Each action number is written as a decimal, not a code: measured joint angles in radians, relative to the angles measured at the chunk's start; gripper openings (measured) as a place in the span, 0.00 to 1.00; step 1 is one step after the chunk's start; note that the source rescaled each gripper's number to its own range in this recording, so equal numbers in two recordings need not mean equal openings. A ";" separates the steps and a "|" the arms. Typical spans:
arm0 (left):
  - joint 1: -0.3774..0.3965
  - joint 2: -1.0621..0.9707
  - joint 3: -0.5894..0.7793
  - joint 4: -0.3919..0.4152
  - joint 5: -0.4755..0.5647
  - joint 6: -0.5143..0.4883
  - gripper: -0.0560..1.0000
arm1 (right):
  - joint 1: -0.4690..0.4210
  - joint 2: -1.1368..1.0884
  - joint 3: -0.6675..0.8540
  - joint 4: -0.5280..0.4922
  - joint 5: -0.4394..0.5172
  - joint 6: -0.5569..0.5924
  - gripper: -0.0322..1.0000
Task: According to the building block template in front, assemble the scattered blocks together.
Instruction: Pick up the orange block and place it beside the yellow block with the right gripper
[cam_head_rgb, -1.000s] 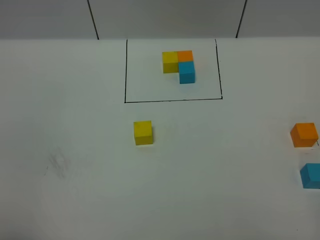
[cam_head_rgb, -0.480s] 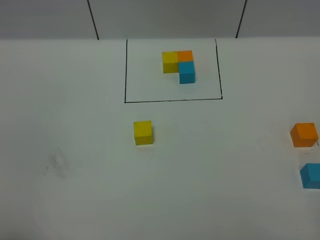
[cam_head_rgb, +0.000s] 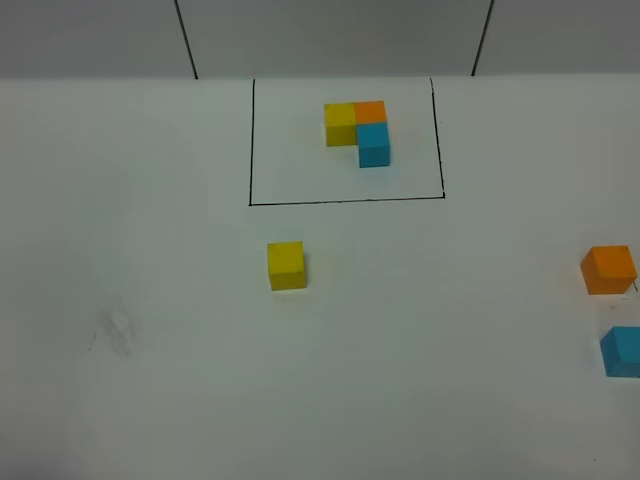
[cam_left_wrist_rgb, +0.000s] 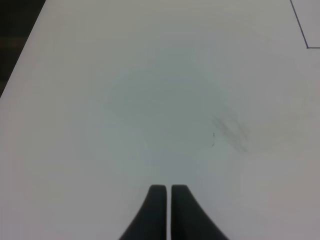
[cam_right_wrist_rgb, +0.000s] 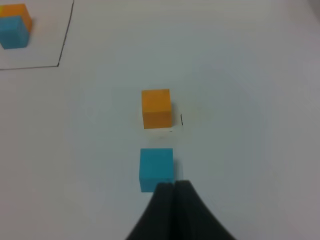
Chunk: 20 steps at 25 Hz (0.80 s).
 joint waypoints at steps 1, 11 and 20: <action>0.000 0.000 0.000 0.000 0.000 0.000 0.05 | 0.000 0.000 0.000 0.000 0.000 0.000 0.03; 0.000 0.000 0.000 0.000 0.000 0.000 0.05 | 0.000 0.000 0.000 0.000 0.000 0.000 0.03; 0.000 0.000 0.000 0.000 0.000 0.000 0.05 | 0.000 0.000 0.000 0.000 0.000 0.000 0.03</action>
